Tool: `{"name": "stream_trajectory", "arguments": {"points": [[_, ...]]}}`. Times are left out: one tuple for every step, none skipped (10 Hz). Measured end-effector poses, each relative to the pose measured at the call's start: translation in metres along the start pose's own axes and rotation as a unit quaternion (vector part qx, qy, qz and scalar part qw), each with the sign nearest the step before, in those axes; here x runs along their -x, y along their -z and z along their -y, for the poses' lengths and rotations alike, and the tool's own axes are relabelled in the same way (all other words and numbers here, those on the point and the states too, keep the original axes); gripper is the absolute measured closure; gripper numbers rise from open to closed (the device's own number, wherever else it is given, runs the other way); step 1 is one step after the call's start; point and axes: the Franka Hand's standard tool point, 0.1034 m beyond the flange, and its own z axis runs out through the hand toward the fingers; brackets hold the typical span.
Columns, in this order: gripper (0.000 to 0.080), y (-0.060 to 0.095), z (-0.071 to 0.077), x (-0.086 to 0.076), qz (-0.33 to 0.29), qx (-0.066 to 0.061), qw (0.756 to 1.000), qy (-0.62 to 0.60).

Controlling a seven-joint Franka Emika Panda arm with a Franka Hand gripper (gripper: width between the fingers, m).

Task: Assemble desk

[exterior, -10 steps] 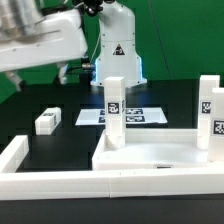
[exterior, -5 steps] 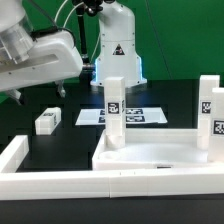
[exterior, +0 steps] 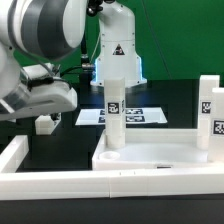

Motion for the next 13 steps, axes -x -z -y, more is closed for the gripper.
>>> {"name": "stream_trajectory", "arguments": {"points": [[0.0150, 0.001, 0.000, 0.000, -0.003, 0.001, 1.000, 0.000], [0.0150, -0.003, 0.000, 0.001, 0.004, -0.003, 1.000, -0.008], [0.0150, -0.013, 0.000, 0.003, 0.025, -0.010, 0.999, -0.025], [0.0150, -0.021, -0.001, 0.004, 0.046, -0.016, 0.998, -0.041], [0.0150, -0.028, 0.001, 0.003, 0.056, -0.017, 0.997, -0.050], [0.0150, -0.030, 0.002, 0.003, 0.059, -0.017, 0.997, -0.053], [0.0150, -0.030, 0.001, 0.003, 0.057, -0.017, 0.997, -0.053], [0.0150, -0.030, 0.001, 0.003, 0.057, -0.017, 0.997, -0.053], [0.0250, -0.030, 0.001, 0.003, 0.057, -0.017, 0.997, -0.053], [0.0433, -0.030, 0.001, 0.003, 0.057, -0.017, 0.997, -0.053], [0.0433, -0.030, 0.001, 0.003, 0.057, -0.016, 0.997, -0.053], [0.0512, -0.030, 0.001, 0.003, 0.057, -0.016, 0.997, -0.053], [0.0512, -0.030, 0.001, 0.003, 0.057, -0.016, 0.997, -0.053]]}}
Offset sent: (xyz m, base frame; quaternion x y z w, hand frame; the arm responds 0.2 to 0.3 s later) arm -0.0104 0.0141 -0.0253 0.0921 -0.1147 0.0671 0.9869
